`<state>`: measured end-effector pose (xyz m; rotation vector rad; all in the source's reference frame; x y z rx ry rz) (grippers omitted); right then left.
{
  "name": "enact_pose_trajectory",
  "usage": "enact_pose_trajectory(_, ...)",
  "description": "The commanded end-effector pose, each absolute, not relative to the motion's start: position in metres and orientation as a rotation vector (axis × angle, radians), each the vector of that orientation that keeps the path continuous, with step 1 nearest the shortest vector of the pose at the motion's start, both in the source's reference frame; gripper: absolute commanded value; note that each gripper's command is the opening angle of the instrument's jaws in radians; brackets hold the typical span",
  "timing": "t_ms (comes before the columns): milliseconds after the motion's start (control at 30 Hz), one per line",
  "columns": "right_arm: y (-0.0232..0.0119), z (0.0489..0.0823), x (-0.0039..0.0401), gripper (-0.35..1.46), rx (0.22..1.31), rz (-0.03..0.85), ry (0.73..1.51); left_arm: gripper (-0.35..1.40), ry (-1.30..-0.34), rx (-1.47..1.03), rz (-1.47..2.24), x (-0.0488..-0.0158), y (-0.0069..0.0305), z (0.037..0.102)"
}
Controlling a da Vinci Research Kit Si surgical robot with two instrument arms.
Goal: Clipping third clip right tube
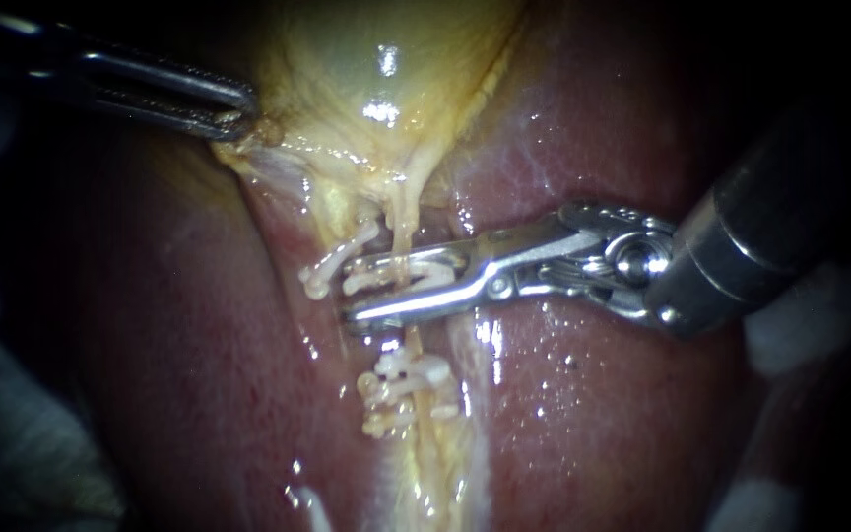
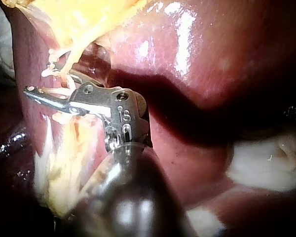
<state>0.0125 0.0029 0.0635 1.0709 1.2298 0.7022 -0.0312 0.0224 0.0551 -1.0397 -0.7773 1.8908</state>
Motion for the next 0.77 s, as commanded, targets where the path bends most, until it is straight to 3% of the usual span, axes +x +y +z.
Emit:
enact_pose_trajectory(33,0.0029,0.0635,0.0125,0.03,1.071,0.709,1.228,-0.35,-0.777,-1.039,1.891,-0.0312,0.0224,0.0551)
enact_pose_trajectory(233,0.003,0.0634,0.0123,-0.35,1.123,0.769,1.193,-0.35,-0.777,-1.039,1.891,-0.0312,0.0224,0.0551)
enact_pose_trajectory(767,0.0026,0.0632,0.0124,-0.35,1.129,0.771,1.19,-0.35,-0.777,-1.039,1.891,-0.0312,0.0224,0.0551)
